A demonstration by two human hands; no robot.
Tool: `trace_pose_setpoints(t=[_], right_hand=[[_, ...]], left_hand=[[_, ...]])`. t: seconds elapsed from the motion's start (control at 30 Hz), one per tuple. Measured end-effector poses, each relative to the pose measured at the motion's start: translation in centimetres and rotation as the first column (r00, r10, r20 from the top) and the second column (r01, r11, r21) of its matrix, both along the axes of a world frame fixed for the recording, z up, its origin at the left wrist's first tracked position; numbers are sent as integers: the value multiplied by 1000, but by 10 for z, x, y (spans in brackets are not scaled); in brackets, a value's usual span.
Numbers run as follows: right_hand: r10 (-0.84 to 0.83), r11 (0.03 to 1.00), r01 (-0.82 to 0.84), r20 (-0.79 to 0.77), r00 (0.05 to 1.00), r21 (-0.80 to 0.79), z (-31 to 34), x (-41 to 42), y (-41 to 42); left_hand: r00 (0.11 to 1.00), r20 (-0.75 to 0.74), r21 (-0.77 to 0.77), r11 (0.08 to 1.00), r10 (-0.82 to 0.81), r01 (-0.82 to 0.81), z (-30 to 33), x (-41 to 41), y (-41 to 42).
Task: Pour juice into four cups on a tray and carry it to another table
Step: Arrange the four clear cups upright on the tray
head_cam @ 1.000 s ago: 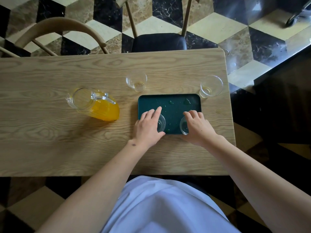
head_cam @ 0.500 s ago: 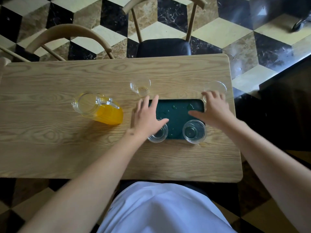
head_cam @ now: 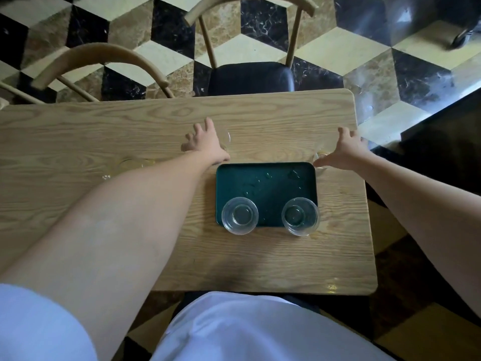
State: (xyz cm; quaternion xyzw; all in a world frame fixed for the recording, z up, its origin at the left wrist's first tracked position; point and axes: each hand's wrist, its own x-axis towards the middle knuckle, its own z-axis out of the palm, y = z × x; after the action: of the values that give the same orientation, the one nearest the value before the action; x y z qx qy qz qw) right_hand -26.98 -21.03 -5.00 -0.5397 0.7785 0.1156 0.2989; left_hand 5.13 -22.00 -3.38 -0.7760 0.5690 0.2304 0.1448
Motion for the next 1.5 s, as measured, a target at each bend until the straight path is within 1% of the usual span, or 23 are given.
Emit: trace_pose_setpoints(t=[0.07,0.1,0.17,0.27,0.37,0.53,0.63,0.7,0.77,0.83,0.97,1.1,1.23,1.33,1.5], right_hand=[[-16,1000,16,7,1000,-13,-3,-1,-2],[-11,1000,11,10,1000,-14,-3,-1,-3],[18,1000,-18,14,1000,-10,-3,1,-3],[64,998,-64,5,998,-19,-2,3,0],[91,995,-92,-17,996,-29,2,4,2],[106,988,-105,3,994,-117,17,9,7],[112,978,-97,70,991,-184,30,17,12],[114,969,-78,145,983,-233,39,24,20],[141,962,-90,186,972,-258,43,31,33],[186,960,-139,180,966,-242,45,40,47],[269,954,-243,141,953,-173,40,57,62],[313,944,-300,88,946,-135,32,69,67],[354,930,-350,14,935,-113,24,78,67],[373,921,-372,-15,928,-115,20,80,65],[358,927,-356,-4,934,-117,16,79,62]], left_hand=[[984,-79,9,987,160,-160,-4,3,-4],[972,-105,19,978,208,-207,-6,4,-6],[964,-121,26,971,238,-237,-9,5,-8],[963,-123,-15,970,240,-243,-13,4,-7],[974,-98,-50,977,203,-208,-12,3,-5],[997,-40,-145,987,63,-68,0,-3,-1],[996,-83,-201,979,14,-31,14,-12,4],[993,-104,-285,958,-50,19,21,-17,15],[986,-113,-344,936,-120,74,23,-22,34],[982,-133,-325,942,-134,84,20,-26,55],[980,-168,-221,973,-110,71,7,-32,82],[979,-166,-207,975,-121,85,0,-38,90],[981,-179,-188,981,-80,46,-4,-42,90],[979,-199,-168,986,-48,14,-6,-43,89],[974,-222,-132,991,-33,4,-9,-44,86]])
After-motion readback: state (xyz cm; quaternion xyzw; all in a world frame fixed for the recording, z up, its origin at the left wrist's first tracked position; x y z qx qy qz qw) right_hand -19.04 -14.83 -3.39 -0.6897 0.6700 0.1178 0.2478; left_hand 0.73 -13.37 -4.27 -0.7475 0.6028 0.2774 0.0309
